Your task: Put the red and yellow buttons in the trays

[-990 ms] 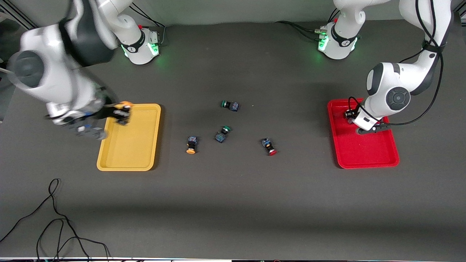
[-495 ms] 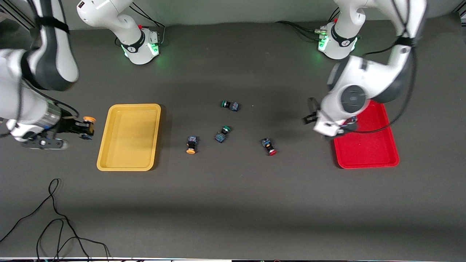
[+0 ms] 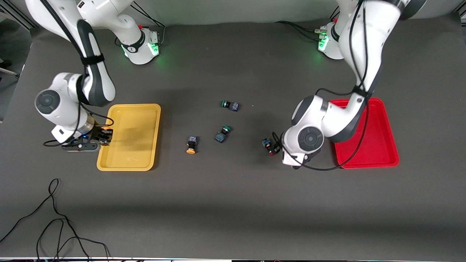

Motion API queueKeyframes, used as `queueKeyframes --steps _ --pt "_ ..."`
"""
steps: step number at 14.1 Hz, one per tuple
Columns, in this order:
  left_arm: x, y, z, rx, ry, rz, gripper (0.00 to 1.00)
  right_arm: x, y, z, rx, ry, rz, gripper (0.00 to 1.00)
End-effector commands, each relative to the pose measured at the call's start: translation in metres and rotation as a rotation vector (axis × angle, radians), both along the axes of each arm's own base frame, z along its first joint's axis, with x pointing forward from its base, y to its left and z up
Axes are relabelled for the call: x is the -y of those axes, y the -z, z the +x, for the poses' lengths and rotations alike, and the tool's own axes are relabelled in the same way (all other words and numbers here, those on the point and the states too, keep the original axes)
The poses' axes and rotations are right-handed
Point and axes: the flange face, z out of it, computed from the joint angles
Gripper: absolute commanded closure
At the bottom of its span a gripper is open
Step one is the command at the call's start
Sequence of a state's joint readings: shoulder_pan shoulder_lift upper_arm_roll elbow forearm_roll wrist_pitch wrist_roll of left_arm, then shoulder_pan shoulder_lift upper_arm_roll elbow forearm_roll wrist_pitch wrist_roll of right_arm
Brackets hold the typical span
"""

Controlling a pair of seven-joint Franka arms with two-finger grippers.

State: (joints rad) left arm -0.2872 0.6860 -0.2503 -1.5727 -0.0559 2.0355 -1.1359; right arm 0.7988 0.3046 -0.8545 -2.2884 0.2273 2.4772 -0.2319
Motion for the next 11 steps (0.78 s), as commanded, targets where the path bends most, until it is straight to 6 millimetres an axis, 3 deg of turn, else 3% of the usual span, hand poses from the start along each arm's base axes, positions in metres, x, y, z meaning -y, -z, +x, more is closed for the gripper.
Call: queueKeyframes --steps 1,4,5,6,8,9,10,11 --pt "0.023 0.006 0.001 0.035 -0.051 -0.007 0.01 0.006 0.029 0.004 0.006 -0.046 0.05 0.93" --pt "0.029 0.021 0.002 0.062 -0.055 -0.023 0.02 0.008 0.037 0.004 0.005 -0.054 0.063 0.93" --pt "0.034 0.031 -0.001 0.064 -0.046 -0.024 0.02 0.007 0.037 0.005 0.005 -0.051 0.065 0.75" --pt "0.038 0.035 -0.003 0.072 -0.036 -0.023 0.05 0.006 0.037 0.006 0.002 -0.043 0.065 0.01" --pt "0.037 0.046 -0.007 0.074 -0.028 -0.015 0.16 0.0 0.025 0.016 -0.001 -0.034 0.092 0.0" --pt "0.036 0.049 -0.01 0.075 -0.016 -0.01 0.42 -0.005 0.016 0.022 -0.019 -0.027 0.119 0.0" --pt "0.036 0.051 -0.011 0.072 -0.009 -0.006 0.94 -0.008 0.005 0.029 -0.033 -0.028 0.138 0.0" --pt "0.034 0.055 -0.014 0.065 -0.005 -0.003 1.0 -0.006 -0.012 0.035 -0.033 -0.007 0.148 0.0"
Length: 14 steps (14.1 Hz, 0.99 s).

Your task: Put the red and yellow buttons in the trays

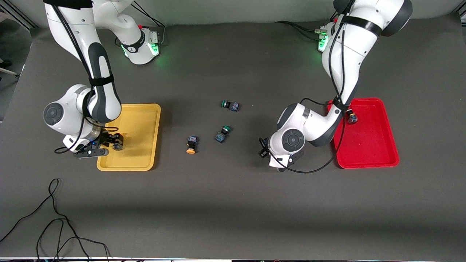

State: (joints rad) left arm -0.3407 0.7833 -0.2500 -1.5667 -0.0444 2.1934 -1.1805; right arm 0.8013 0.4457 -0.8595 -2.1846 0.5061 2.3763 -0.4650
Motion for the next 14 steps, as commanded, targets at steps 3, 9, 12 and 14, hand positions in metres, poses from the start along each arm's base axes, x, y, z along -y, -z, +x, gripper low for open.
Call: queueKeyframes --steps 3,9,12,14 --pt "-0.007 -0.02 -0.003 -0.004 0.015 0.041 1.0 -0.004 -0.104 0.044 -0.043 0.013 0.009 0.0" --pt "-0.119 -0.117 -0.049 -0.108 0.263 0.171 1.0 -0.106 -0.164 0.069 -0.041 0.148 -0.022 0.0" --pt "-0.243 -0.126 -0.044 -0.105 0.489 0.223 1.0 -0.209 -0.172 0.063 -0.001 0.254 -0.033 0.0" --pt "-0.298 -0.114 -0.044 -0.069 0.616 0.252 1.0 -0.267 -0.158 0.055 0.013 0.243 -0.005 0.0"
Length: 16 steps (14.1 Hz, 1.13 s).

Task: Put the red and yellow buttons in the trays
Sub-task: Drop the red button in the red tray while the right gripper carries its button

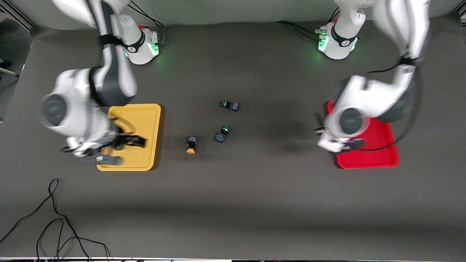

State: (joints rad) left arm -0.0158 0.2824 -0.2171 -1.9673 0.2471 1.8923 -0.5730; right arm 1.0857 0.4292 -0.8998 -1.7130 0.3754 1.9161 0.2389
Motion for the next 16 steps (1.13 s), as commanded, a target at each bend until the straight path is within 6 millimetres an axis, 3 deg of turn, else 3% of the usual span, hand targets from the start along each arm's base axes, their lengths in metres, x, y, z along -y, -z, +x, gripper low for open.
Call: queueKeyframes --steps 1,3,5,6,9,10,11,13,15,16 --pt "-0.068 0.025 -0.019 0.036 0.161 -0.004 1.0 -0.058 0.021 -0.001 0.035 0.012 0.023 0.0" --pt "-0.094 0.049 -0.027 0.117 0.248 -0.076 1.0 -0.093 0.067 -0.009 0.015 0.016 0.067 0.0" --pt "-0.125 0.071 -0.032 0.213 0.322 -0.143 1.0 -0.1 0.106 -0.017 0.055 0.014 0.041 0.0" --pt "-0.133 0.081 -0.035 0.238 0.338 -0.162 1.0 -0.096 0.124 -0.023 0.07 0.019 0.027 0.0" --pt "-0.137 0.088 -0.041 0.239 0.334 -0.17 1.0 -0.116 0.174 -0.043 0.069 0.012 0.017 0.0" --pt "-0.137 0.089 -0.041 0.238 0.333 -0.171 0.58 -0.117 0.193 -0.044 0.062 0.037 0.024 0.0" --pt "-0.137 0.09 -0.041 0.232 0.332 -0.171 0.01 -0.122 0.205 -0.047 0.068 0.046 0.031 0.0" --pt "-0.133 0.074 -0.037 0.215 0.336 -0.151 0.0 -0.122 0.219 -0.05 0.063 0.047 0.017 0.0" --pt "-0.133 0.038 -0.032 0.14 0.323 -0.105 0.0 -0.119 0.23 -0.05 0.061 0.04 -0.002 0.0" --pt "-0.126 0.01 -0.027 0.132 0.319 -0.086 0.0 -0.117 0.233 -0.05 0.063 0.042 -0.006 0.03"
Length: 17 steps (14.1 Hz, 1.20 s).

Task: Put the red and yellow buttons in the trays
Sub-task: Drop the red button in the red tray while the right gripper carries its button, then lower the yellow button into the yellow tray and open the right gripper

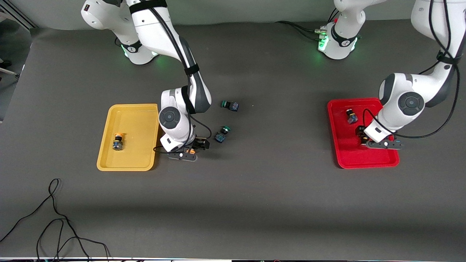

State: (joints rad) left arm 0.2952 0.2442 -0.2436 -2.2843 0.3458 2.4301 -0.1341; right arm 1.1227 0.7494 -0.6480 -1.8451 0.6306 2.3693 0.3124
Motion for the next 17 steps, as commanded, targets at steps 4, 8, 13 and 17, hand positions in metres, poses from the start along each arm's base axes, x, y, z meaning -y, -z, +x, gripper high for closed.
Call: queueKeyframes --steps 4,8,13,17 --pt "0.017 -0.17 0.016 -0.05 -0.057 -0.006 0.0 0.002 0.006 0.002 0.014 0.019 0.007 0.82" --pt "0.021 -0.256 0.029 -0.068 -0.103 -0.067 0.0 0.002 -0.012 0.007 -0.001 0.024 0.032 0.93" --pt "0.037 -0.293 0.001 0.013 -0.112 -0.095 0.0 0.011 -0.125 0.027 -0.15 0.02 0.105 0.93" --pt "0.044 -0.323 -0.017 0.055 -0.109 -0.12 0.0 0.078 -0.164 0.032 -0.163 -0.146 0.025 0.93"
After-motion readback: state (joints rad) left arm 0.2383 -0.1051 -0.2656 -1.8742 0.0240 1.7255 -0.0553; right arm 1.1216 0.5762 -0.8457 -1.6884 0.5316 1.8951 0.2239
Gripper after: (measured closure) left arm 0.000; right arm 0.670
